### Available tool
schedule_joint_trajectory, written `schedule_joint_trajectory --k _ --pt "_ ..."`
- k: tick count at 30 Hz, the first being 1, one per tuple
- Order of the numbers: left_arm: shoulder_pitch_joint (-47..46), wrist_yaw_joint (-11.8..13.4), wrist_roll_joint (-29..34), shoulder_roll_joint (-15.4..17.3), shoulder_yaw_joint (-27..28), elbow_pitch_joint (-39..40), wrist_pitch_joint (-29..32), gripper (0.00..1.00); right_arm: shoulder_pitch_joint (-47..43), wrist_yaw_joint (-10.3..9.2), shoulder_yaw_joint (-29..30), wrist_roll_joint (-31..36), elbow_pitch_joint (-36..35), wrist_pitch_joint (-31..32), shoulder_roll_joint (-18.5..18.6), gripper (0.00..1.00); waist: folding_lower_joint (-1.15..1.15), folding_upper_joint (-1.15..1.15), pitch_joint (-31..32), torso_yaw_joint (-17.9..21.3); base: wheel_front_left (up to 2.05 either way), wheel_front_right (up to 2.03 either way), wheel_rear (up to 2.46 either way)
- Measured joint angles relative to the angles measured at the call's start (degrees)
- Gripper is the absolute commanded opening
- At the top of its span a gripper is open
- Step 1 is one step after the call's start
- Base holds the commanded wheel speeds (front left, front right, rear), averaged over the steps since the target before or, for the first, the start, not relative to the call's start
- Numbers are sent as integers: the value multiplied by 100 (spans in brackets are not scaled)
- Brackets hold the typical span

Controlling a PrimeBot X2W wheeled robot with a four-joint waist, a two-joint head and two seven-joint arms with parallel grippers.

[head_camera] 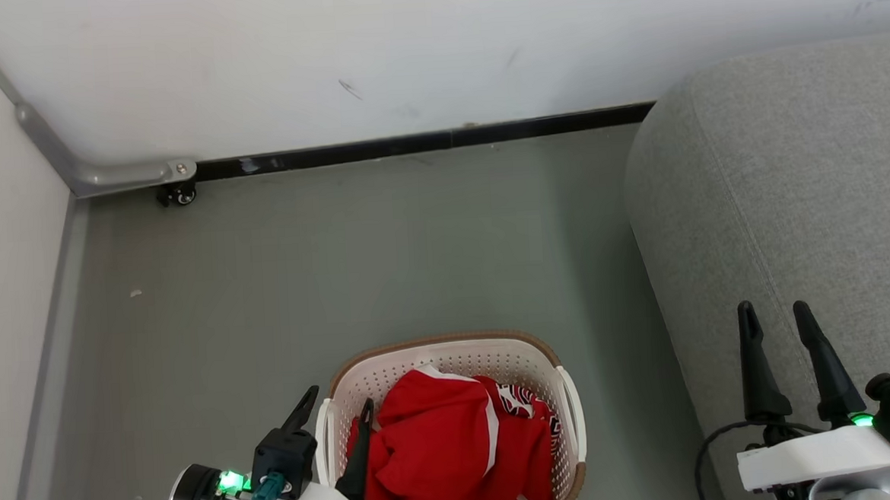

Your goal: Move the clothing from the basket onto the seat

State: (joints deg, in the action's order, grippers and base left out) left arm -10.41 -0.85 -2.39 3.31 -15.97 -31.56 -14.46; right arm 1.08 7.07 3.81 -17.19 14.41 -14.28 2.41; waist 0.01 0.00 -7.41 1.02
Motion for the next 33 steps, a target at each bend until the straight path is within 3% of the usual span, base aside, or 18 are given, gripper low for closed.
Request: schedule_joint_trajectory --k 18,33 --pt "-593 -7 171 130 -68 -590 0 100 64 0 104 -12 -558 -1 -5 100 0 0 -843 225 0 0 0" --pt "-1294 98 324 229 2 -811 0 100 748 0 -43 -114 -1005 -1 -1 100 0 0 -1842 482 0 0 0"
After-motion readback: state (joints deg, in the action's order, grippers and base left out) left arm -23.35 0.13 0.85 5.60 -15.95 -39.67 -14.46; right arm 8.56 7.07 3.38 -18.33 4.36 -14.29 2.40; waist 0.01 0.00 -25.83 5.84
